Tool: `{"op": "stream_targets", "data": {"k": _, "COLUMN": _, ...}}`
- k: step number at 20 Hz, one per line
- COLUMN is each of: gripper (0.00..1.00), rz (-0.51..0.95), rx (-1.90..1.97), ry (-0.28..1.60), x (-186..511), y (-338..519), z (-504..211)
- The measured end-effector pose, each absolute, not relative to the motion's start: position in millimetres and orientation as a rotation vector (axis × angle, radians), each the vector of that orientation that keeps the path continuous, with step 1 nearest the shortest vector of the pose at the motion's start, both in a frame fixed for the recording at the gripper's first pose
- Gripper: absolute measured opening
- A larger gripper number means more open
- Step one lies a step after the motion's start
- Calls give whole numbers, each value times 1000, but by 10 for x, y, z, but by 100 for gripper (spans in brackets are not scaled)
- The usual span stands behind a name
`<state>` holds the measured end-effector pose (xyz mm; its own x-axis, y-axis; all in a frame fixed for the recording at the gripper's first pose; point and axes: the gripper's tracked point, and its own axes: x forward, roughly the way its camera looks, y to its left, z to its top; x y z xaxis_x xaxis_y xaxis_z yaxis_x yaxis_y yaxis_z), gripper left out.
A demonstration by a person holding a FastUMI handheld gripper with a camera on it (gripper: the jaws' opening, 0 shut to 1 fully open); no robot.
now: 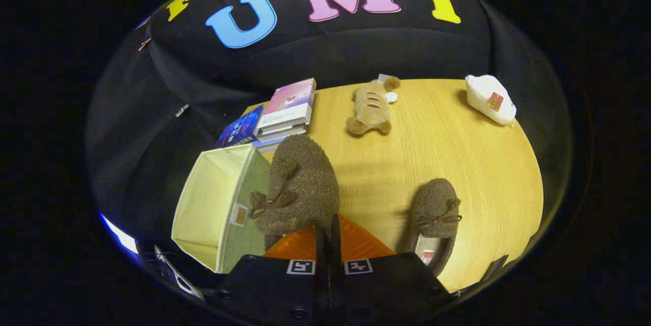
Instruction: Open the storage box then place both shoes into the box .Put the left shoe in first, then the right shoe, with the right side of both shoes facing outward in a uniform manner.
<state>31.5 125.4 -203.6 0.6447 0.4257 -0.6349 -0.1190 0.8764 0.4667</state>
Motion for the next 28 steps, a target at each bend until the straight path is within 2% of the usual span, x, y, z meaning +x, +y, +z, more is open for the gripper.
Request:
{"op": "stream_targets", "data": {"k": 6, "gripper": 6, "rz": 418, "rx": 527, "ry": 782, "x": 351, "y": 1882, "z": -1381}}
{"op": "stream_targets", "data": {"k": 11, "gripper": 6, "rz": 470, "rx": 571, "ry": 820, "x": 361, "y": 2530, "z": -1273}}
{"op": "stream_targets", "data": {"k": 21, "gripper": 6, "rz": 357, "rx": 659, "ry": 1022, "x": 357, "y": 3485, "z": -1759}}
{"op": "stream_targets", "data": {"k": 28, "gripper": 6, "rz": 363, "rx": 682, "ry": 1120, "x": 316, "y": 3822, "z": -1944}}
